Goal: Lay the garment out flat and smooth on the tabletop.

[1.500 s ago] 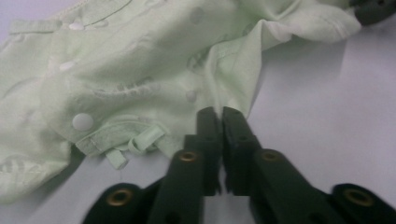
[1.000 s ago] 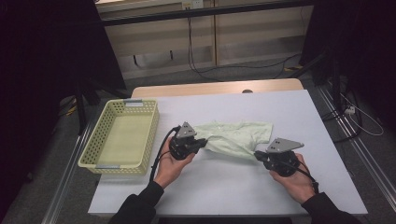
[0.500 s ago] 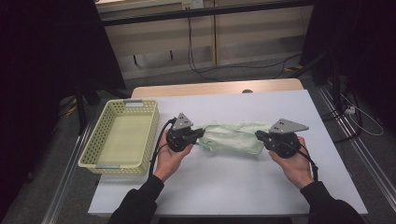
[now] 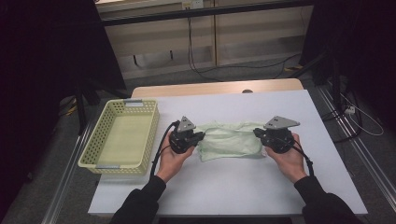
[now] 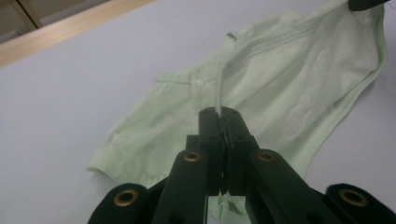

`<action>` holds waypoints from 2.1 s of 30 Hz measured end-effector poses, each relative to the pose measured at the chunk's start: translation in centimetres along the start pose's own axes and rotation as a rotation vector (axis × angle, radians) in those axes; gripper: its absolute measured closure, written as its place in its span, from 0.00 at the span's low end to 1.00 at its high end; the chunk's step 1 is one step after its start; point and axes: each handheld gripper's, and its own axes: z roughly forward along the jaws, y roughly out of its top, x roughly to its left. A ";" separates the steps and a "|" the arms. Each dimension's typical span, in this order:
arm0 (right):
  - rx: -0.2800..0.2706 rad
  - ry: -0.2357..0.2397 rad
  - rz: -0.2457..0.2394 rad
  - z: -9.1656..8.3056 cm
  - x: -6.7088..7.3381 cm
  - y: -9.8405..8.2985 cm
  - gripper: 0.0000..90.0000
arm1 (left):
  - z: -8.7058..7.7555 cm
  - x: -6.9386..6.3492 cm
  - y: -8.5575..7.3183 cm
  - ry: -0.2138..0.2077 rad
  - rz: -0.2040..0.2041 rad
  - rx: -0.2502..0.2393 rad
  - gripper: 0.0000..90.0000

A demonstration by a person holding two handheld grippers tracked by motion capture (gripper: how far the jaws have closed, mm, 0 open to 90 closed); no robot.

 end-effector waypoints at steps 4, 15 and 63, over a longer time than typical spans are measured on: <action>0.026 0.001 -0.005 0.9 0.0 -0.6 0.98 | 0.7 0.3 -0.7 -0.012 -0.020 0.051 0.98; 0.089 -0.008 -0.049 3.0 0.6 -1.4 0.97 | 1.7 0.5 -1.8 -0.038 -0.047 0.124 0.96; 0.186 0.178 -0.210 0.0 4.9 -3.7 1.00 | -0.8 -2.9 -3.4 -0.144 0.083 0.209 1.00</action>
